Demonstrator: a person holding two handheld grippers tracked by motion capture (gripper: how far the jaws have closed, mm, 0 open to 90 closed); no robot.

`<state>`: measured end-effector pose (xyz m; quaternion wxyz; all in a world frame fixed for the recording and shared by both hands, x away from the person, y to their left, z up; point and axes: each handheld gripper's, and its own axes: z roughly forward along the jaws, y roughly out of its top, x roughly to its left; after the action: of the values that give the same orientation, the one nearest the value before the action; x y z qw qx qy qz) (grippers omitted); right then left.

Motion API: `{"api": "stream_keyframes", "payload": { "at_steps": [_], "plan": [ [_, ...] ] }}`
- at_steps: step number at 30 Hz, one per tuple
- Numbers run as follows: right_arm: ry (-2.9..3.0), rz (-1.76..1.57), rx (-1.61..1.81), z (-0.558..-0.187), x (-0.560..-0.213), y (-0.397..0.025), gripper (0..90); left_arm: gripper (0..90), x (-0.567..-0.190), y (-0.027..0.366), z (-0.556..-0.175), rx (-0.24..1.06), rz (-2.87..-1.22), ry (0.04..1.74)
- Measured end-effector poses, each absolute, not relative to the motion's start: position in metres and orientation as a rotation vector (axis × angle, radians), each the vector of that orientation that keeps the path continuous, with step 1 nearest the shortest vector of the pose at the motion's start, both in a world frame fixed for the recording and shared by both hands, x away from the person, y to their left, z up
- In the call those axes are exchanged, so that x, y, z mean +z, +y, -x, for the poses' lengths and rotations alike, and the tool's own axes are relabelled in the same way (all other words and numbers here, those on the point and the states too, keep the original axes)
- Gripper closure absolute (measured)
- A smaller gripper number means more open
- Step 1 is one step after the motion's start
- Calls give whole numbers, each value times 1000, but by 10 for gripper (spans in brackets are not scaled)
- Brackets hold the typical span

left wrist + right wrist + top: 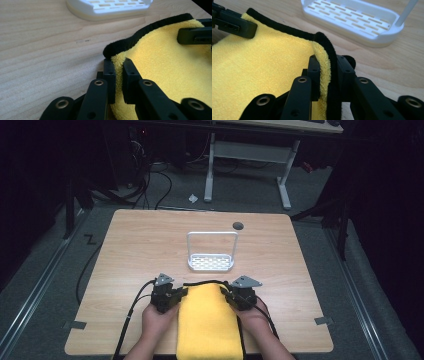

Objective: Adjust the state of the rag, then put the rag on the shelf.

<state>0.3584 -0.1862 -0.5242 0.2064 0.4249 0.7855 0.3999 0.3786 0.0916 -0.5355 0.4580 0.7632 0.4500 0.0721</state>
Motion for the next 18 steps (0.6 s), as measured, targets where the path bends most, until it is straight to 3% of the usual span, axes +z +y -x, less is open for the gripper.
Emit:
{"api": "stream_keyframes", "payload": {
  "at_steps": [18],
  "plan": [
    [2069, -1086, 1187, -353, -484, -186, 769, 835, -491, 91, -377, 284, -1785, 1004]
  ]
}}
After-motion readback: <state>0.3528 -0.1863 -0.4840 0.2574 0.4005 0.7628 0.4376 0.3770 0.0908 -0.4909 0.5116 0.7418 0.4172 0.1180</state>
